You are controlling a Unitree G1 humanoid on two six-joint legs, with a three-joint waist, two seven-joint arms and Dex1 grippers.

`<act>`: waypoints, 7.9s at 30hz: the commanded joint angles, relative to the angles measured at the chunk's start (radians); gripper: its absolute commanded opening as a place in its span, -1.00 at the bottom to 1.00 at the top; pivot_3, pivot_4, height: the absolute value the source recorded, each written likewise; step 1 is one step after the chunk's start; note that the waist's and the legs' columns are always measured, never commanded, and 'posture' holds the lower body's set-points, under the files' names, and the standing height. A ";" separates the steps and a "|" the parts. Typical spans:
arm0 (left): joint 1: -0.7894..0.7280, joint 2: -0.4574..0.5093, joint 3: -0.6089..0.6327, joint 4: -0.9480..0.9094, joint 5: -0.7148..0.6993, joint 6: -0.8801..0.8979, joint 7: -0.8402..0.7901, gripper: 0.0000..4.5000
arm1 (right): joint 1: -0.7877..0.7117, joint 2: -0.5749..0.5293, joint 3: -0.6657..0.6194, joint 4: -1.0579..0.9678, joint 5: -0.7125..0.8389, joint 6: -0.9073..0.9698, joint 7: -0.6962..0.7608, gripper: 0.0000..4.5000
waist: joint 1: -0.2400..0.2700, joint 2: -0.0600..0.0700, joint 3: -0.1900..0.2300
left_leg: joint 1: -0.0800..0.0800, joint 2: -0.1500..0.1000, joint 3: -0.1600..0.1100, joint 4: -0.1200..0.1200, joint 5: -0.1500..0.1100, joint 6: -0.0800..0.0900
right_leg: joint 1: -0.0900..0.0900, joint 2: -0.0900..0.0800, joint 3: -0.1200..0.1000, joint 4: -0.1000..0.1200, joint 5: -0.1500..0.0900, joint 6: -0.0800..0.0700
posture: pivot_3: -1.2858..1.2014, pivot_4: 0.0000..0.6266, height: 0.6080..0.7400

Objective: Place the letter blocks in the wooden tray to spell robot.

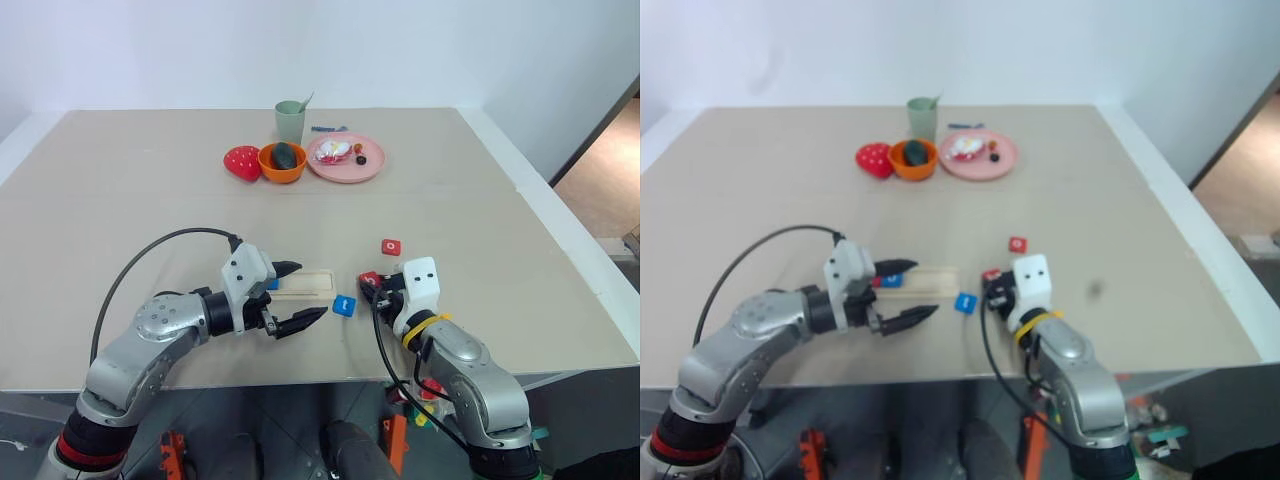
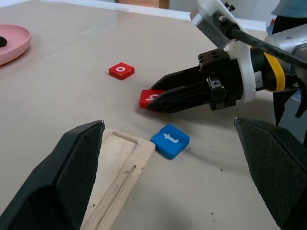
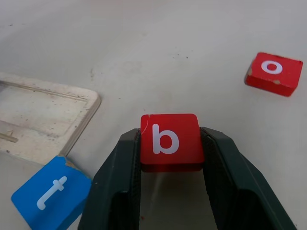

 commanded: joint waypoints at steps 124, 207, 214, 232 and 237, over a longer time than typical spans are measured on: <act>0.163 0.118 0.059 -0.024 0.002 -0.178 -0.118 1.00 | -0.527 -0.467 0.201 0.730 -0.074 -0.568 1.221 -0.16 | 0.000 0.002 0.004 | 0.001 0.000 -0.002 -0.002 0.001 0.001 | 0.001 -0.001 -0.003 0.001 0.001 0.000 | 0.03 -0.52 1.00; 0.268 0.078 0.174 0.044 0.030 -0.258 -0.049 1.00 | -0.867 -0.098 0.353 1.080 -0.208 -0.698 1.093 -0.47 | -0.002 0.003 0.004 | 0.000 0.002 -0.003 -0.002 0.001 0.001 | -0.001 0.000 -0.005 0.001 0.001 -0.002 | 0.03 -0.52 1.00; 0.279 0.074 0.187 0.034 0.019 -0.253 -0.033 1.00 | -0.884 -0.069 0.344 1.124 -0.220 -0.656 1.079 -0.47 | -0.003 0.003 0.004 | 0.000 0.002 -0.003 -0.003 0.001 0.001 | -0.001 0.001 -0.005 0.001 0.001 -0.003 | 0.03 -0.52 1.00; 0.271 0.079 0.158 0.047 0.047 -0.272 -0.030 1.00 | -0.892 -0.033 0.342 1.144 -0.237 -0.600 1.048 -0.47 | -0.003 0.003 0.004 | 0.000 0.002 -0.003 -0.003 0.001 0.001 | -0.001 0.001 -0.006 0.001 0.001 -0.003 | 0.03 -0.52 1.00; 0.267 0.075 0.154 0.051 0.052 -0.273 -0.030 1.00 | -0.893 -0.033 0.342 1.156 -0.239 -0.594 1.048 -0.47 | -0.003 0.003 0.004 | 0.000 0.002 -0.003 -0.003 0.001 0.001 | -0.001 0.001 -0.005 0.001 0.001 -0.003 | 0.03 -0.52 1.00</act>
